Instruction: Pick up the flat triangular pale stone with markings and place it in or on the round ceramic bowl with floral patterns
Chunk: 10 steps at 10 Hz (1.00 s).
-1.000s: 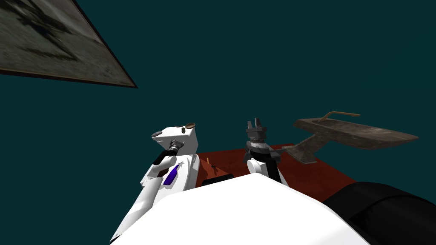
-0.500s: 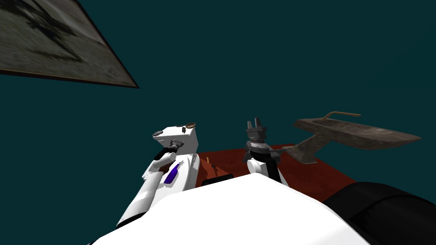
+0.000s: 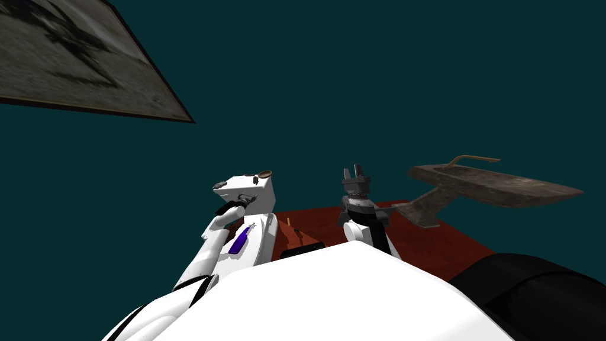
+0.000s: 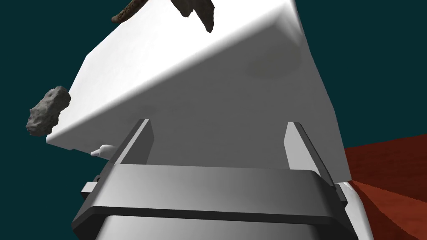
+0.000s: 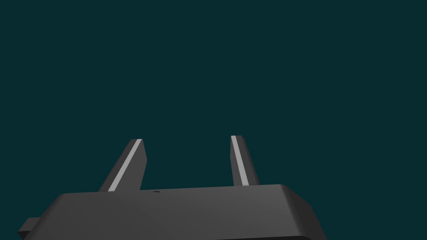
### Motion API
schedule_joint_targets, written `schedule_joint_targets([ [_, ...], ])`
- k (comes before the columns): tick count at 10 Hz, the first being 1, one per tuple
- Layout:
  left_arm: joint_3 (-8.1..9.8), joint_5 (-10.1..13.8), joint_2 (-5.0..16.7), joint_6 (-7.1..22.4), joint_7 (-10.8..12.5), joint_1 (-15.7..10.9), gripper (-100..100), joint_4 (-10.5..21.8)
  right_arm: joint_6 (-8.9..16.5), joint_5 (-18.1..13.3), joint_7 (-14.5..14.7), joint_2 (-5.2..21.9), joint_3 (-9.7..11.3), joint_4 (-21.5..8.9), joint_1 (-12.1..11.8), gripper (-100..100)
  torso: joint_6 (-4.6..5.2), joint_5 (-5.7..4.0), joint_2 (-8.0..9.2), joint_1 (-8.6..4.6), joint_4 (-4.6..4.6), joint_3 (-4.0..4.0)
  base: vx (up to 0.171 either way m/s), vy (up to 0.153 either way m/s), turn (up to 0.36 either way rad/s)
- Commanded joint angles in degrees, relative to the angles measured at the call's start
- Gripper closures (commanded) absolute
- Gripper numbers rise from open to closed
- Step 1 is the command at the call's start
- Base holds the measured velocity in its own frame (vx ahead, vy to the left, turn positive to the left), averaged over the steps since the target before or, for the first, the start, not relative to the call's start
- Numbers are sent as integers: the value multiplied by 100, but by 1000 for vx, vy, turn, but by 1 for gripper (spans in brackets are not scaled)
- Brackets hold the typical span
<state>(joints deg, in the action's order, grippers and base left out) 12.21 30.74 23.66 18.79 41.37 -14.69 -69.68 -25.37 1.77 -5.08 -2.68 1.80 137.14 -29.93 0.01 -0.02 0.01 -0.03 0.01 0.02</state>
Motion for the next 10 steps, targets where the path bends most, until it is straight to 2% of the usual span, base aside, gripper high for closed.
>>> schedule_joint_targets([
  [1,17,83,43,102,70,-119,-100,258,0,0,0,0,0,0,0,0,0,0,0,0,0,0,-10,-1,-7],
  [2,40,239,126,243,176,-366,-100,424,0,0,0,0,0,0,0,0,-2,1,0,1,-1,0,-7,-1,-7],
  [4,40,239,126,243,176,-389,-100,597,0,0,0,0,0,0,0,0,-1,1,-2,1,-1,-1,0,0,0],
  [5,58,394,208,371,270,-657,-100,824,0,0,0,0,0,0,0,0,-2,1,-3,2,-1,-2,-3,0,-15],
  [6,58,394,208,371,270,-657,-100,927,0,0,0,0,0,0,0,0,0,0,-4,1,-1,-2,-1,1,-13],
  [7,73,547,289,488,355,-920,-100,1164,0,0,0,0,0,0,0,0,-2,1,-4,1,-2,-2,-1,1,-21],
  [8,73,547,289,488,355,-920,-100,1248,0,0,0,0,0,0,0,0,0,0,-5,1,-1,-3,1,2,-13],
  [10,94,846,446,690,501,-1366,-100,1719,0,0,0,0,0,0,0,0,0,1,-6,2,-1,-3,5,2,-32],
])
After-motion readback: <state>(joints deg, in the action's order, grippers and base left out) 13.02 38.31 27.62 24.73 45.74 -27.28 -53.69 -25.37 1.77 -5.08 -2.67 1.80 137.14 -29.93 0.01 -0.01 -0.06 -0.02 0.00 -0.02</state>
